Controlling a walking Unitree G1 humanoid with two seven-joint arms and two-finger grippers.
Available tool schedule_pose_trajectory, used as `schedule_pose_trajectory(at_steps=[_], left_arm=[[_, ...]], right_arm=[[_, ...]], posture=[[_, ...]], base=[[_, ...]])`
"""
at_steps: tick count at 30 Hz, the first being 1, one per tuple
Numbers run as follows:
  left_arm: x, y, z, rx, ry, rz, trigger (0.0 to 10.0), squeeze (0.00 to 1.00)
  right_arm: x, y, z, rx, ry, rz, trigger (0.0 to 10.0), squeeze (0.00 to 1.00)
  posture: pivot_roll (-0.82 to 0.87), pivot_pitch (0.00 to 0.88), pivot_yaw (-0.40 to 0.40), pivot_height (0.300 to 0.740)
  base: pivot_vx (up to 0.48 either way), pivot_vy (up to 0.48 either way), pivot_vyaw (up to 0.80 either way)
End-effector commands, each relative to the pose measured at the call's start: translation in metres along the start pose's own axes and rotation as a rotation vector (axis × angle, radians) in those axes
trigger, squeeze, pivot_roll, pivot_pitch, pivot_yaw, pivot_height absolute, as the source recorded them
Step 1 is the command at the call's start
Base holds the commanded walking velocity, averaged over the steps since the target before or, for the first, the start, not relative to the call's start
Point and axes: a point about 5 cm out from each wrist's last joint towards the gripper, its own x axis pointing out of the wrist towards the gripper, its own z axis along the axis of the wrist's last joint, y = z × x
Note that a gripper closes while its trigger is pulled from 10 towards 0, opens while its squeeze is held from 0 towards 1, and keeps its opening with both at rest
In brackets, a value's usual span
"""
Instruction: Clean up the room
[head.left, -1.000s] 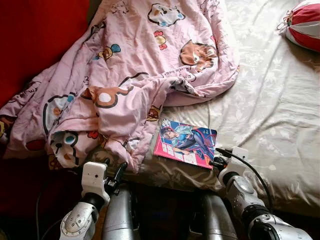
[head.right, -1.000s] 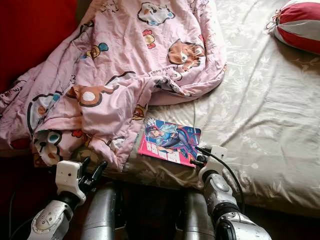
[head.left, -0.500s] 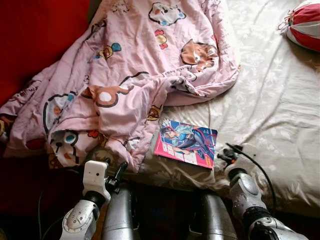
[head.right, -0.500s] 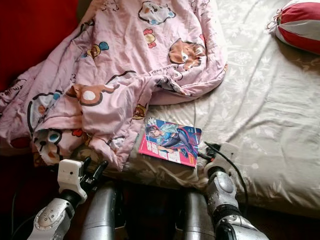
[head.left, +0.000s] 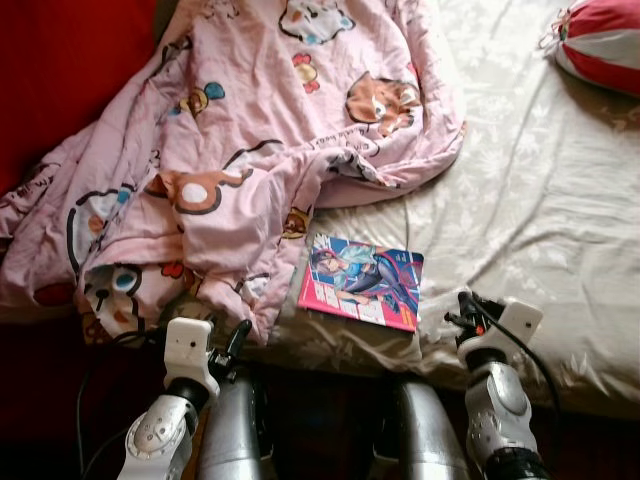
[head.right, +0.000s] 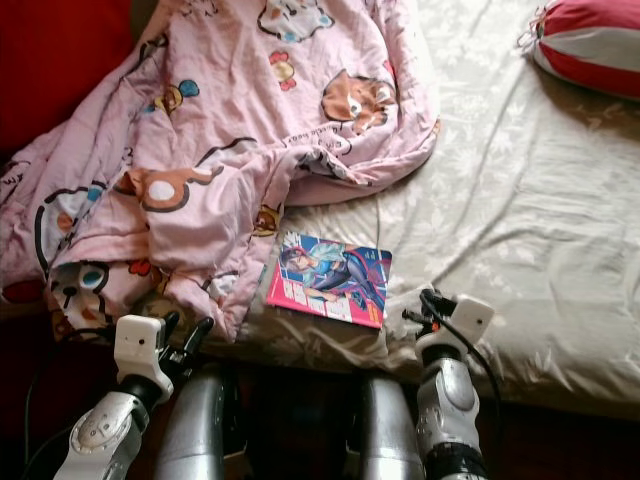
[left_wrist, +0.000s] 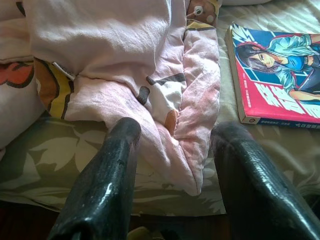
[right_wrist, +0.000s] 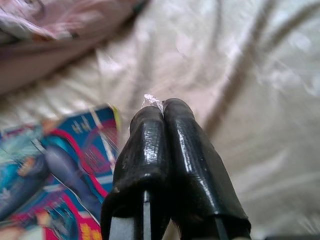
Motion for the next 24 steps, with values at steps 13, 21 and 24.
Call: schedule_pose_trajectory(at_steps=[13, 21, 24], left_arm=[[-0.001, 0.005, -0.012, -0.002, 0.035, 0.012, 10.0, 0.00], [-0.001, 0.005, -0.021, -0.024, 0.057, 0.023, 10.0, 0.00], [0.001, 0.009, -0.034, -0.035, 0.106, 0.054, 10.0, 0.00]], right_arm=[[-0.017, 0.019, 0.049, -0.024, -0.194, 0.110, 0.0, 0.00], [-0.020, 0.023, 0.050, -0.079, -0.164, 0.151, 10.0, 0.00], [-0.021, 0.013, 0.039, -0.084, -0.107, 0.103, 10.0, 0.00]], posture=[[0.07, 0.325, -0.036, 0.606], [0.06, 0.293, -0.044, 0.606], [0.06, 0.278, -0.052, 0.606]], base=[[0.000, 0.000, 0.00], [0.000, 0.000, 0.00], [0.000, 0.000, 0.00]])
